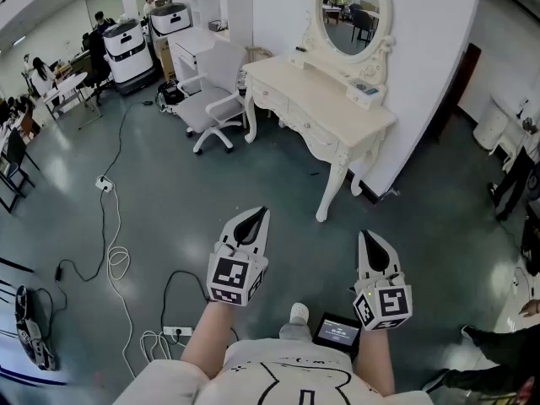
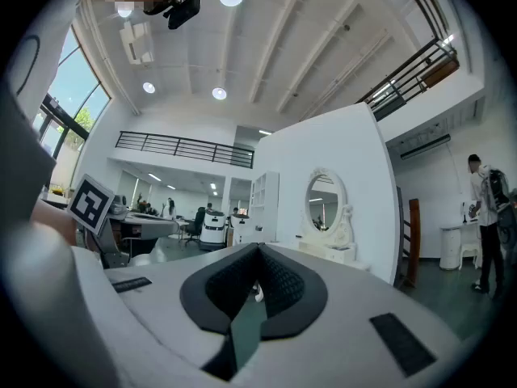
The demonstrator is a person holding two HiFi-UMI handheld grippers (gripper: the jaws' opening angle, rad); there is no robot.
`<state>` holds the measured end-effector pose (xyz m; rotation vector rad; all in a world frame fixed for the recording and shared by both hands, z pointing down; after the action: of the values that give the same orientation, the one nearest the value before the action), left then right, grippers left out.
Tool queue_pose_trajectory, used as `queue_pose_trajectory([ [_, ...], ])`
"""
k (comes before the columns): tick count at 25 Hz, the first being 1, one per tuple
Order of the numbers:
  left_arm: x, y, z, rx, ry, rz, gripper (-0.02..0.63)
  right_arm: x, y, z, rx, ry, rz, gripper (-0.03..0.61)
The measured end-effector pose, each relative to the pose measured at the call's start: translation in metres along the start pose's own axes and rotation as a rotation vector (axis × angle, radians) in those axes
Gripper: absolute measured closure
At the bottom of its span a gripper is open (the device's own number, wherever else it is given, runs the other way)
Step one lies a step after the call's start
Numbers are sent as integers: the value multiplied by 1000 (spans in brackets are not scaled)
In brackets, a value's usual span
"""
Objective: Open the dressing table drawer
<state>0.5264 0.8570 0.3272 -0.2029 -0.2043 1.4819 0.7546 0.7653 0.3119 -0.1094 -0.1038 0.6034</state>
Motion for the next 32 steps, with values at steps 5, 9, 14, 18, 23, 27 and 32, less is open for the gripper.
queue_pose_trajectory([
  [5, -27, 5, 2, -1, 11, 3, 604, -23, -18, 0, -16, 7, -2, 566],
  [9, -61, 9, 4, -2, 16, -7, 603, -50, -44, 2, -25, 18, -19, 566],
  [14, -104, 16, 6, 1, 23, -51, 603, -90, -78, -1, -30, 16, -51, 566],
  [18, -134, 21, 8, 7, 30, -93, 604, -121, -103, -4, -20, 29, -94, 566],
  [23, -162, 23, 13, 0, 42, -118, 604, -151, -128, -5, -25, 30, -131, 565],
  [27, -184, 33, 20, 6, 47, -136, 604, -177, -139, 2, -29, 38, -154, 565],
  [32, -212, 55, 28, 6, 46, -149, 604, -211, -147, 6, -28, 42, -167, 565],
])
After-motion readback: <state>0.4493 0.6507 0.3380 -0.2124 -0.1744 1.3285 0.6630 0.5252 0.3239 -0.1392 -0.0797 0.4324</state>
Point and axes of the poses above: the fingertips, and each gripper's own axes: x backward along the fingers, y to its left, z out of its underside, the point moved 5 cm from there along x, backward along the fingers, and after that the axes turned 12 degrees about -x, right-handed, at the moved point
